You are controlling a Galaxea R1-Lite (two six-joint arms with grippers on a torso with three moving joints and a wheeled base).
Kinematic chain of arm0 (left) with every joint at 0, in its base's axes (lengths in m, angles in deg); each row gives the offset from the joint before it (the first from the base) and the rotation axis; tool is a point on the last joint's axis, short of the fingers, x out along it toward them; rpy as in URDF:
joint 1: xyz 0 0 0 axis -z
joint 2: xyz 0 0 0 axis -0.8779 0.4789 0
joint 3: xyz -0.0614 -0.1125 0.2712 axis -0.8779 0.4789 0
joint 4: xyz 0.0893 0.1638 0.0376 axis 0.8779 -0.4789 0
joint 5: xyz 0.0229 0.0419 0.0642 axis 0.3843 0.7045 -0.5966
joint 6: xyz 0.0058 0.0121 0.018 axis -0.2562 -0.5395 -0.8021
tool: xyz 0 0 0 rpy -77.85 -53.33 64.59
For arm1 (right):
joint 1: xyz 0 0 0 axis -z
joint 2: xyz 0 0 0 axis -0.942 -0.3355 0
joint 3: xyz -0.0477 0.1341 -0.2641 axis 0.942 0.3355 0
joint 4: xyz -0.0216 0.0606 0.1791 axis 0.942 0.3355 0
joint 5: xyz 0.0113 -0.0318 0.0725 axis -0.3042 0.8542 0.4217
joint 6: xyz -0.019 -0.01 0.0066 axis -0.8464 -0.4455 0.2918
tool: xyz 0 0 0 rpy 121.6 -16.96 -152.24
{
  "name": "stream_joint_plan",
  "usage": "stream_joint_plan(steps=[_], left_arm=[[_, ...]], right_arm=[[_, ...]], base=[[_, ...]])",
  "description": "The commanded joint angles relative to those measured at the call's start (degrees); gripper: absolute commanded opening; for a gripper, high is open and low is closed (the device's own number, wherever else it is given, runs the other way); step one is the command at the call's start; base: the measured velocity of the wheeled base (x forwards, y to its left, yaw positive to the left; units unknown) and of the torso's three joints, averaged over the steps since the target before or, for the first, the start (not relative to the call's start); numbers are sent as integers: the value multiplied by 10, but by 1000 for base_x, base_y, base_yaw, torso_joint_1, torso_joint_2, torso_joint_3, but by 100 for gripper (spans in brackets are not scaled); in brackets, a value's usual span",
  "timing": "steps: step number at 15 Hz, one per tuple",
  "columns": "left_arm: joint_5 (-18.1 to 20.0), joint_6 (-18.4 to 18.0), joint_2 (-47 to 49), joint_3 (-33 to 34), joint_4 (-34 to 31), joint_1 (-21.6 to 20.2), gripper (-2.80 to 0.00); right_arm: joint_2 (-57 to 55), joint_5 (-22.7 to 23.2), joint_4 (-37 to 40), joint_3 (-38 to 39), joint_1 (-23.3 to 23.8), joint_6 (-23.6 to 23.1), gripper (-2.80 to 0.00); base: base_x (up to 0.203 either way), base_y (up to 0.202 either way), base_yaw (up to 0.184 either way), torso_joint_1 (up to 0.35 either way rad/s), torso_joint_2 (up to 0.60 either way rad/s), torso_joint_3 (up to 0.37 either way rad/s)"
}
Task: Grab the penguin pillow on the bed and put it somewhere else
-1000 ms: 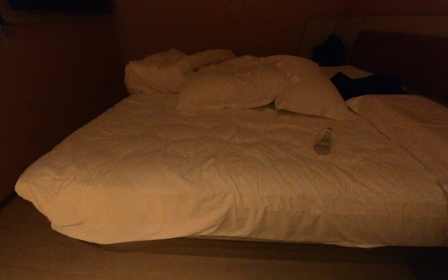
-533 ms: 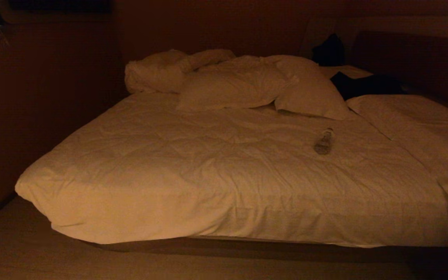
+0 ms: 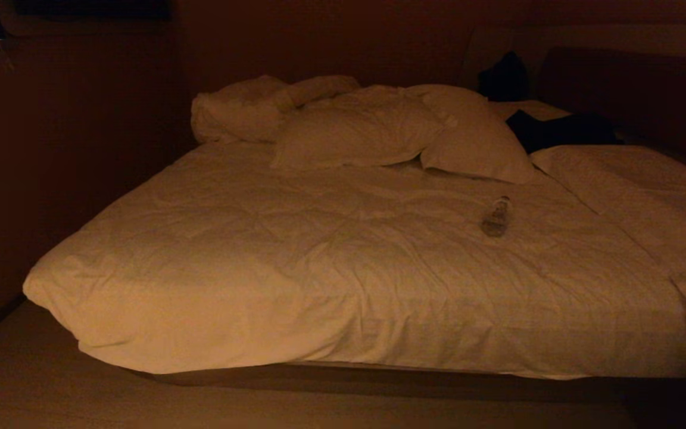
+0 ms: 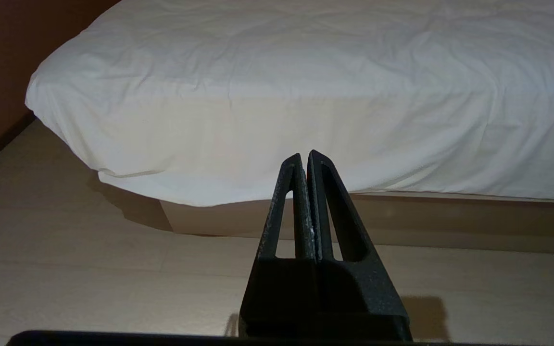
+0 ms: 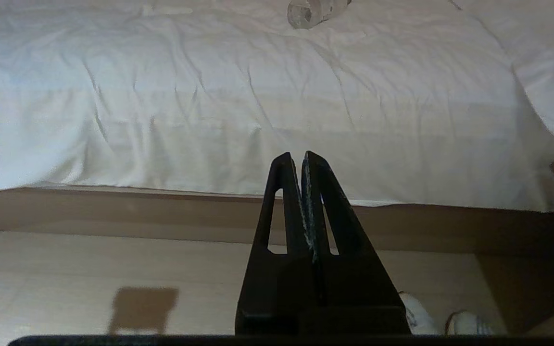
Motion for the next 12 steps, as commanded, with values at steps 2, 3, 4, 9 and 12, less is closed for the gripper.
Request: stream_joint_plan(steps=[2,3,4,9,12], left_arm=[[0,0,0,0,0,0,-280],[0,0,0,0,0,0,-280],[0,0,0,0,0,0,-280],[0,0,0,0,0,0,-280],[0,0,0,0,0,0,-280]], right_arm=[[0,0,0,1,0,1,-280],[0,0,0,1,0,2,-280],[0,0,0,1,0,2,-280],[-1,0,0,1,0,3,-280],[-1,0,0,1,0,2,-280]], base=[[0,0,0,0,0,0],[0,0,0,0,0,0],[0,0,0,0,0,0],[0,0,0,0,0,0],[0,0,0,0,0,0]])
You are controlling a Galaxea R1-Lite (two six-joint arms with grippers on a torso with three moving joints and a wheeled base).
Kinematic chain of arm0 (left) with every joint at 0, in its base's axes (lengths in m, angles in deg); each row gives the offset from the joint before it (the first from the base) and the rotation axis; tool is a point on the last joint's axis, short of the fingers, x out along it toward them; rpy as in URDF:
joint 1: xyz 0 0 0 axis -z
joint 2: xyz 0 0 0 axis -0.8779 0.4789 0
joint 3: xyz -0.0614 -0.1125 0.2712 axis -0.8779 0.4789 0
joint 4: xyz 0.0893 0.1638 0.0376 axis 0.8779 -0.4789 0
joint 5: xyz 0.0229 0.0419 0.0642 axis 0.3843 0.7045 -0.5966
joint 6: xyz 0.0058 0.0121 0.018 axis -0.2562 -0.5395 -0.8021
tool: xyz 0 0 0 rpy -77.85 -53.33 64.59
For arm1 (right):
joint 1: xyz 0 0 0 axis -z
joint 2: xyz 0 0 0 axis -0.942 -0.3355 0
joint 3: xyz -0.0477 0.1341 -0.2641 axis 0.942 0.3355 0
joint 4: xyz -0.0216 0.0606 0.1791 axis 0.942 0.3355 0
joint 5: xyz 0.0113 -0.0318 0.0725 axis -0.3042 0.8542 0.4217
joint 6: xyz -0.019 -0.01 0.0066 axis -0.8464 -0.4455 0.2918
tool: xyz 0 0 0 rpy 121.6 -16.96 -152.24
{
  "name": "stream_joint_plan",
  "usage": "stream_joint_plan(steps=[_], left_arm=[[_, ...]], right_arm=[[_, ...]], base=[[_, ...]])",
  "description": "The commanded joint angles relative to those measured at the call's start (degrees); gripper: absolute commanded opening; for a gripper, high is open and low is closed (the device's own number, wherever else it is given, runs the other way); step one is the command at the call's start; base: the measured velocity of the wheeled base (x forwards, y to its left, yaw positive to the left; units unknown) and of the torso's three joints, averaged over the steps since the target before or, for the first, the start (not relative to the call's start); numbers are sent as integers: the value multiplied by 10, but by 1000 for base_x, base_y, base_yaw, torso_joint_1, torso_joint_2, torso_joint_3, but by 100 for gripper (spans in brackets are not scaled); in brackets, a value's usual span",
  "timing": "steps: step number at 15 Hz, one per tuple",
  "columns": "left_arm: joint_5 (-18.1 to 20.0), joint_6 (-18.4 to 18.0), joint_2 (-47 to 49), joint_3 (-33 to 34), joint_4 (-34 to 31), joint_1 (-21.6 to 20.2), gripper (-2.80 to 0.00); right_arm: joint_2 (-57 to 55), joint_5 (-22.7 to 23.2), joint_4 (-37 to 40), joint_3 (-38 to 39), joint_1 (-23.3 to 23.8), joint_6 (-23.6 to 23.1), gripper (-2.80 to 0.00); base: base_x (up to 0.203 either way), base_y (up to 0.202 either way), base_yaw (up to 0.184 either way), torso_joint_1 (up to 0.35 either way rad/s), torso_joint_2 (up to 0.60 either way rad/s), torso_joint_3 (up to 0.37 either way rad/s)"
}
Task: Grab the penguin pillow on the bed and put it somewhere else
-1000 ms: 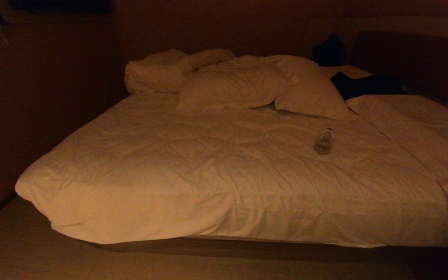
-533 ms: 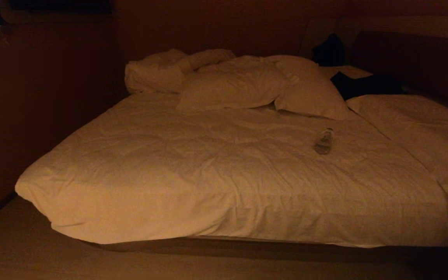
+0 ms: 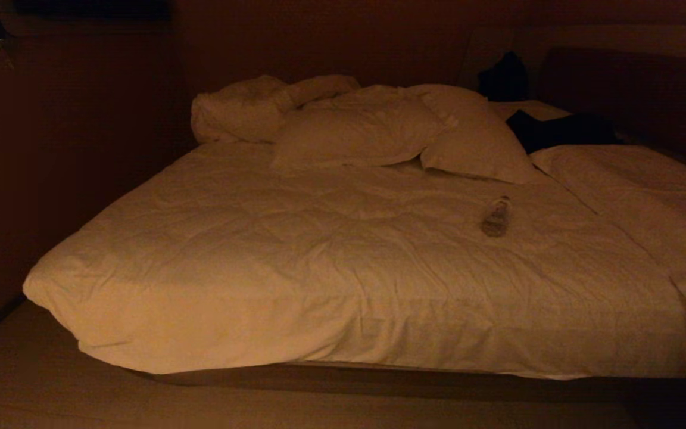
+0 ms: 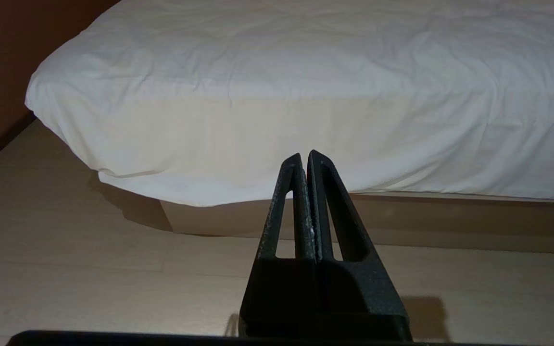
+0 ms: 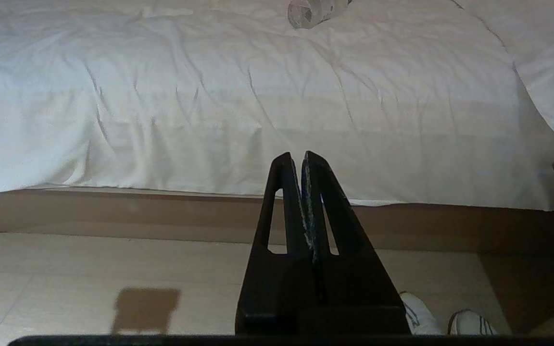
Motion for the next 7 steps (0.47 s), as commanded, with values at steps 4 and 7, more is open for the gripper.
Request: stream_joint_plan(steps=[4,7], left_arm=[[0,0,0,0,0,-1,-280],[0,0,0,0,0,0,-280]], right_arm=[[0,0,0,1,0,2,-280],[0,0,0,1,0,2,-280]], base=[[0,0,0,0,0,0],[0,0,0,0,0,0]])
